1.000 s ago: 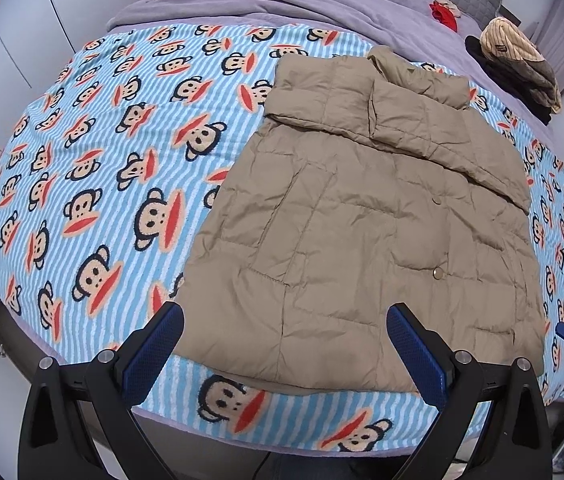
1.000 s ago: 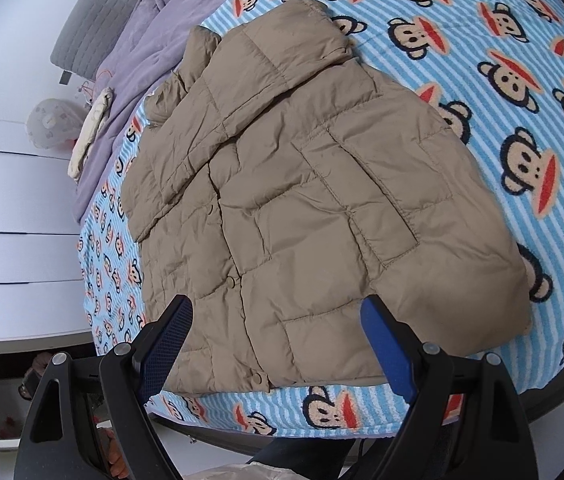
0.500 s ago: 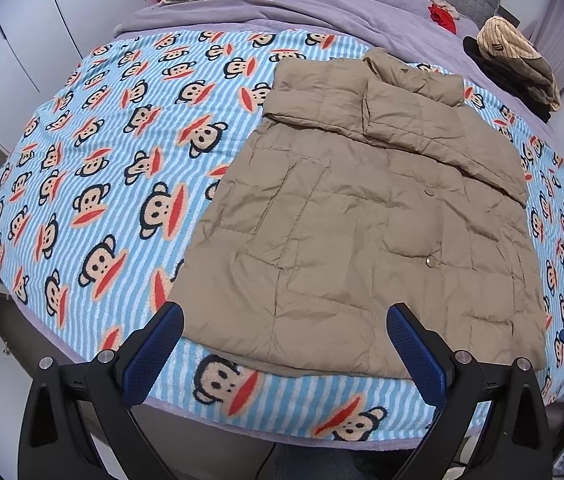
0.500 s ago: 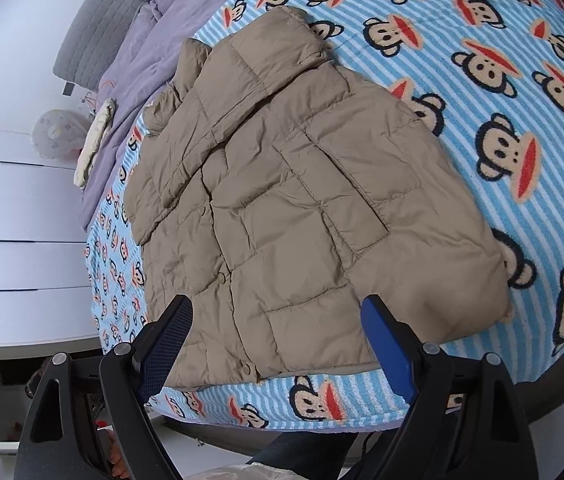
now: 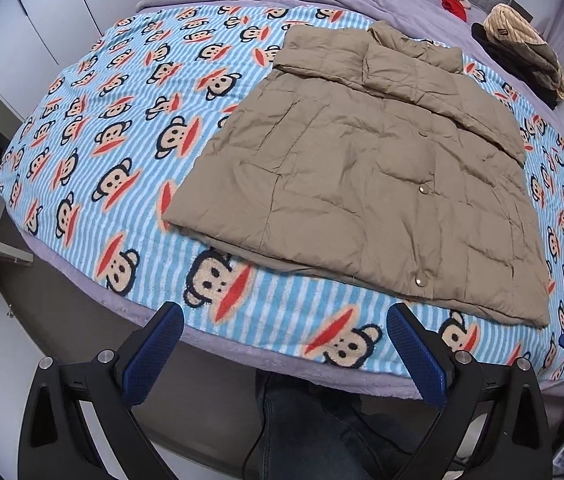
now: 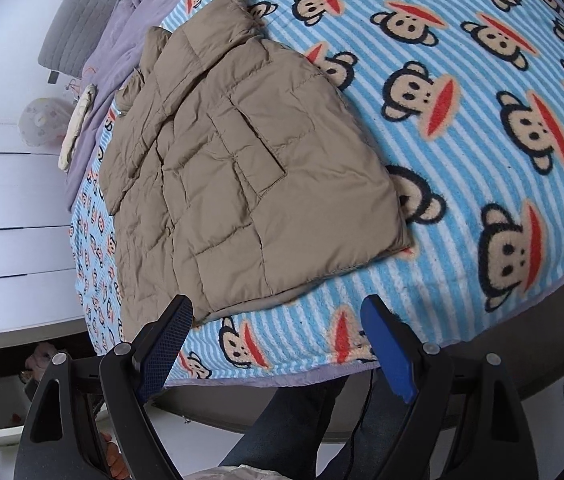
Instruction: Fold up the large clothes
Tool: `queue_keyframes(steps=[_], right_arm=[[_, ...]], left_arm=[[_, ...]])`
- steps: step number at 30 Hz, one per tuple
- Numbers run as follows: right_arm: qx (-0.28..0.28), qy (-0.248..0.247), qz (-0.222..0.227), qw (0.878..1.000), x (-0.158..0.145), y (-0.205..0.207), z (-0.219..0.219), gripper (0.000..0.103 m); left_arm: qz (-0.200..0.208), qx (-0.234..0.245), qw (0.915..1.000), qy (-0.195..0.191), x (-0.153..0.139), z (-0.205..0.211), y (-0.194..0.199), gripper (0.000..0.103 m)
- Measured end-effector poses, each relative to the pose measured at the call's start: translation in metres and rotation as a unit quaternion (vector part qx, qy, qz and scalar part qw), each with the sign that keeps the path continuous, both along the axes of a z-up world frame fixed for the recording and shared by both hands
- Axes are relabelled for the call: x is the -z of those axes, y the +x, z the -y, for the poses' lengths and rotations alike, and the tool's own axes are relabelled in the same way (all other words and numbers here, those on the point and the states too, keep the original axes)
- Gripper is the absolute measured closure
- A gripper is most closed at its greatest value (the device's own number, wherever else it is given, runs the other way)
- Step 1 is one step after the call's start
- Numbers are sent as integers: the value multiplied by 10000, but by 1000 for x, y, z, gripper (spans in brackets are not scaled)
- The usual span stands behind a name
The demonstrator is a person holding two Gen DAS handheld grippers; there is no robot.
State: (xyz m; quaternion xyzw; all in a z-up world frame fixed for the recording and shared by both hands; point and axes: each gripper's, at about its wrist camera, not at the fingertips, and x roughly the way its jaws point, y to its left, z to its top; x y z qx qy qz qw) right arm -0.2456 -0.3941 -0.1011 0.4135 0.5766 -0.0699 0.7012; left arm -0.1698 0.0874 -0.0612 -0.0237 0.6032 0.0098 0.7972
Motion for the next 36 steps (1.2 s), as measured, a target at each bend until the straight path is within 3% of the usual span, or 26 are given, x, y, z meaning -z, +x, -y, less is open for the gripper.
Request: queue_keyframes(steps=[7,12,17,21,26,32,36], right_arm=[[-10,7,63,10000,6,11,-21,15],[-17,143,-20,9999,21,19,-49,15],[216,298,81,9993,24,15,-65,15],[581,315,2,9978,29,4,-58,15],[1162,577,-75,9915,41,-14,-44,15],[1704,800,11,9821,50,-26,-34,15],[1935,871,198,9770,51,-24,-34,15]], left_arm=[[38,41,10000,-8,4,-30,11,1],[35,-77,9996,-283,15,-69,14,1],[-27,-353,9959,-827,31,-110,20,1],[-326,-439,9885,-1410,62,-124,32,1],[-695,-539,9672,-2384,101,-120,51,1],[-889,-273,9593,-2667,130,-90,87,1],[-994,-104,9591,-2647,136,-72,103,1]])
